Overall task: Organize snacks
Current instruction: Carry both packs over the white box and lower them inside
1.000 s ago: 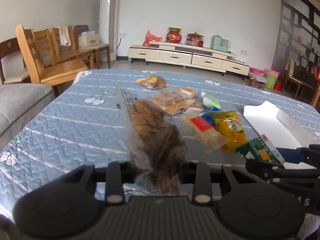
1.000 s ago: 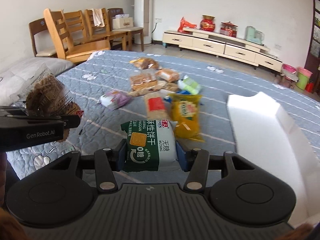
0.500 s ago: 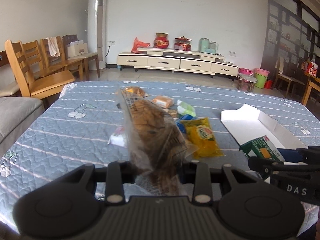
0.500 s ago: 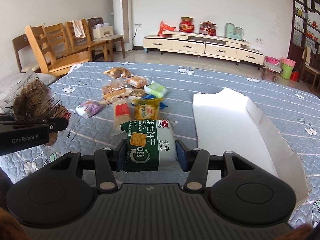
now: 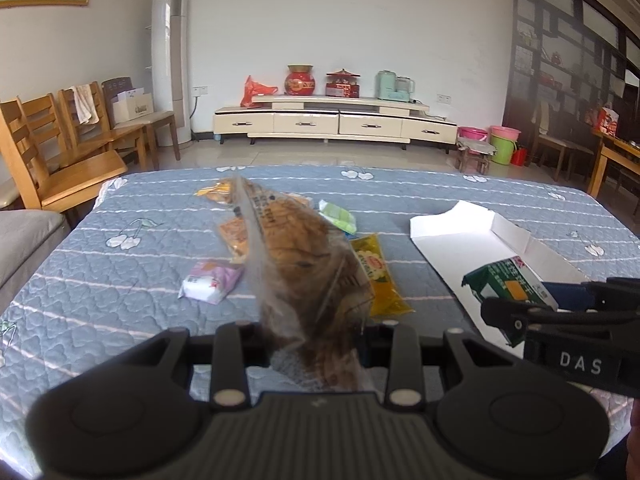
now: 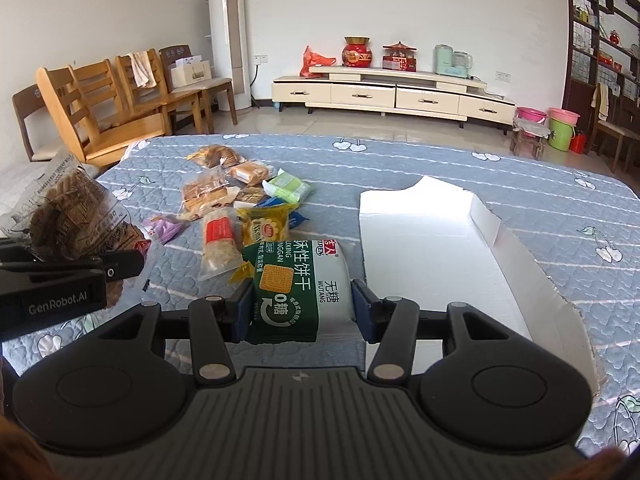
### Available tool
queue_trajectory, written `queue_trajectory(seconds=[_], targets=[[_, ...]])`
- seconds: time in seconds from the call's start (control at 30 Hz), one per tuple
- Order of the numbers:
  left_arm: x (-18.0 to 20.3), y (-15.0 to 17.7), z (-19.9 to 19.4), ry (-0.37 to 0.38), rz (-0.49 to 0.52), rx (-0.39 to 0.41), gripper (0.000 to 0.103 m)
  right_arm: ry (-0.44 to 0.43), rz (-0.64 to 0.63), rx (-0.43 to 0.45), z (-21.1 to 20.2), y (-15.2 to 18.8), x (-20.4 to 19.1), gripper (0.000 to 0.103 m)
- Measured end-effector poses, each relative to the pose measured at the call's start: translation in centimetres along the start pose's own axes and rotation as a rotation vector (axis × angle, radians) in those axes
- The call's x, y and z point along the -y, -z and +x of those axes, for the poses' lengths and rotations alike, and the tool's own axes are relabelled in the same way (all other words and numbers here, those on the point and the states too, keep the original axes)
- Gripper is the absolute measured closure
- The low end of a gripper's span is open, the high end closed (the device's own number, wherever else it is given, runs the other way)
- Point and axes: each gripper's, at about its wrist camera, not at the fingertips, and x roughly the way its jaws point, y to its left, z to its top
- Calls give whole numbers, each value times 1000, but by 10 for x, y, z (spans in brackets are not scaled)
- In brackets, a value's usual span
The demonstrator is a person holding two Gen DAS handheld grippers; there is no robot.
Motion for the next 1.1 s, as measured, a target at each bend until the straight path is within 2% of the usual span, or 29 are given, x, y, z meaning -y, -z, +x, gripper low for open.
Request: queue_trajectory(seconds=[1.1], targets=[[84, -25, 28, 126, 105, -9, 69, 117, 88, 51, -20, -9, 58, 40]])
